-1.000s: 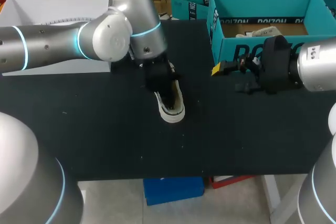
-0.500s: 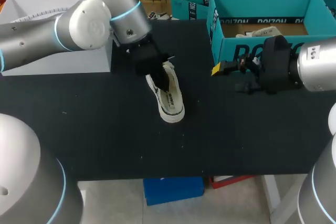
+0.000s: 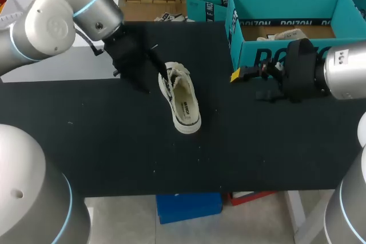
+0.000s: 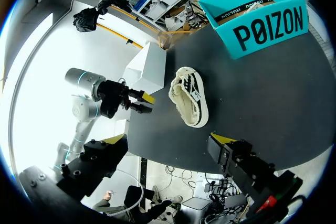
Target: Take the shoe out of the shoebox, open the shoe tongue, remove and reinsert the insole, then place the shoe into the shoebox
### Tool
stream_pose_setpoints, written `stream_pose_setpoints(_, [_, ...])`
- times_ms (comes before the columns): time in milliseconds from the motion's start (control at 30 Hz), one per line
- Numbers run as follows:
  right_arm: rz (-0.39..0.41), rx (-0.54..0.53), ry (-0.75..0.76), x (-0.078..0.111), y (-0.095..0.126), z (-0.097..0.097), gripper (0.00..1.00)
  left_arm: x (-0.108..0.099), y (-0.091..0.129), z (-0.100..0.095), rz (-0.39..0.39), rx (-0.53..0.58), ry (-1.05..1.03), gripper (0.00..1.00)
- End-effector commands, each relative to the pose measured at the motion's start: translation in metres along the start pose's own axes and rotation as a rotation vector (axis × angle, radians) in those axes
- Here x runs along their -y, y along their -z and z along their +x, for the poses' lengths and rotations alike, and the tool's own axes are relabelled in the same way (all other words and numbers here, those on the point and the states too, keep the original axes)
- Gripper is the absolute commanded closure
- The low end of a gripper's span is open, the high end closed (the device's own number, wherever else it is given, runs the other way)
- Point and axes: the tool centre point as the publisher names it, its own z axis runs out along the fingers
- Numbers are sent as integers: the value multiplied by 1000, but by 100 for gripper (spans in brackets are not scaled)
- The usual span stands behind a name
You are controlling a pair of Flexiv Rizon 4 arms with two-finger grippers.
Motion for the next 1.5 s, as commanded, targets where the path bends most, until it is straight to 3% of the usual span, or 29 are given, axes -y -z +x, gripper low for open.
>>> stream_pose_setpoints(33, [-1,2,0,0,0,0,0,1,6,7,-38,85,6,8])
stream_pose_setpoints(100, [-1,2,0,0,0,0,0,-5,7,6,-39,102,20,59])
stream_pose_setpoints(167, [-1,2,0,0,0,0,0,-13,7,5,-45,120,39,89])
stream_pose_setpoints(200, [-1,2,0,0,0,0,0,-17,6,5,-48,122,51,99])
stream_pose_setpoints(533, [-1,2,0,0,0,0,0,-56,-3,-8,-60,155,105,100])
stream_pose_setpoints(967, [-1,2,0,0,0,0,0,-95,-37,-34,-66,144,106,100])
stream_pose_setpoints(1200, [-1,2,0,0,0,0,0,-98,-51,-39,-51,143,102,100])
stream_pose_setpoints(1500, [-1,2,0,0,0,0,0,-95,-72,-31,-20,110,106,100])
